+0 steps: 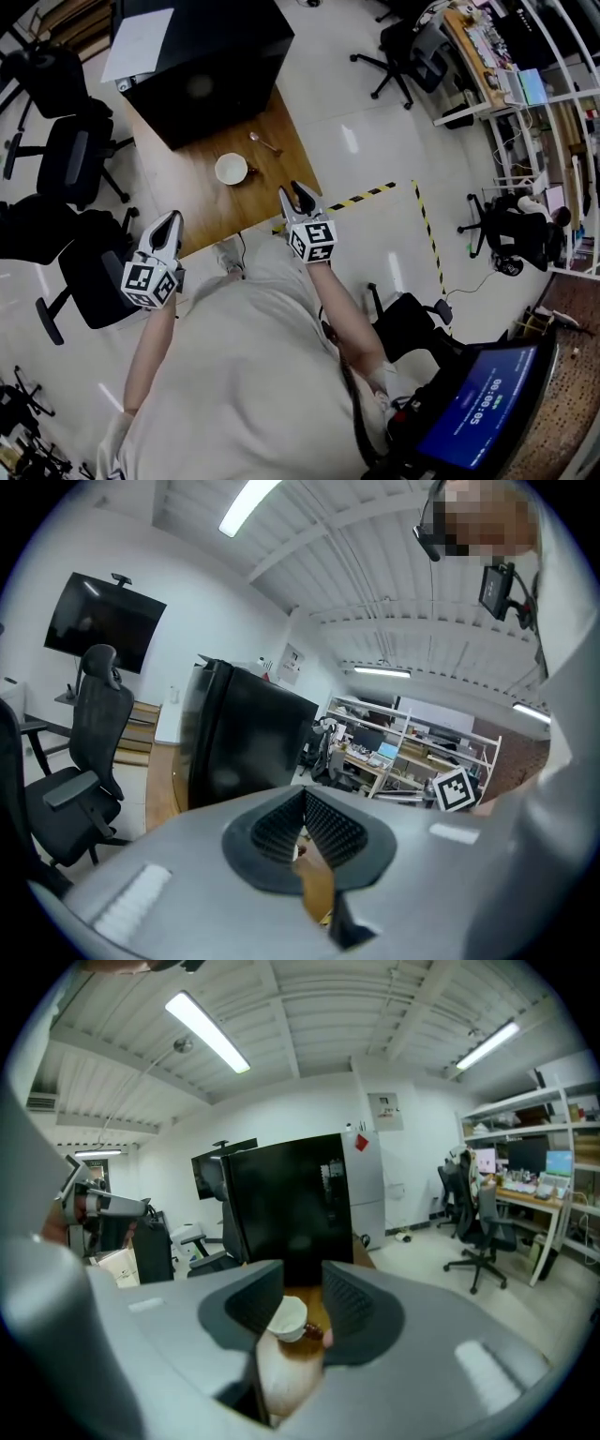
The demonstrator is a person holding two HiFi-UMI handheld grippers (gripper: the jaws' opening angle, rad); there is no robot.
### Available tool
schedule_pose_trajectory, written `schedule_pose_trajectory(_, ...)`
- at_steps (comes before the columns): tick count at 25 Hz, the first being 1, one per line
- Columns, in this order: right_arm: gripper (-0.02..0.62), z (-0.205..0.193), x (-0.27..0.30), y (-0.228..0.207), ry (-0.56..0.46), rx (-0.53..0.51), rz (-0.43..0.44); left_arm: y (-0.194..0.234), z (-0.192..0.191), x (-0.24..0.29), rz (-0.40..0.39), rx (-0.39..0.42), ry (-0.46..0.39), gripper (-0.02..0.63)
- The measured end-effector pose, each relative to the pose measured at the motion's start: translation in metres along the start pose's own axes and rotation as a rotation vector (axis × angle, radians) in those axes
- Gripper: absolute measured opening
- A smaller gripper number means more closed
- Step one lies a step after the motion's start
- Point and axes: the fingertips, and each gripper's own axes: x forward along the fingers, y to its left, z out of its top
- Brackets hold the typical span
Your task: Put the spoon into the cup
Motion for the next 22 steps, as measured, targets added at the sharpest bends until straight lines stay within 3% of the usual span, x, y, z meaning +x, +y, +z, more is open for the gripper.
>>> schedule_pose_trajectory(6, 0.129, -0.002, 0.013, -0.014, 0.018, -0.001, 0.042, -0.003, 0.000, 0.017, 0.036, -0.018, 0.003, 0.000)
schedule_pose_trajectory(12, 0.129, 0.025, 0.030, -0.037, 0.009, -0.033, 0.108, -0.006, 0.004, 0.037, 0.113, -0.038, 0.015, 0.000)
schedule_pose_trajectory(22, 0.124, 0.069, 0.072, -0.075, -0.009, -0.067, 0.151, -0.001, 0.003, 0.084, 0.155, -0.070, 0.048, 0.000)
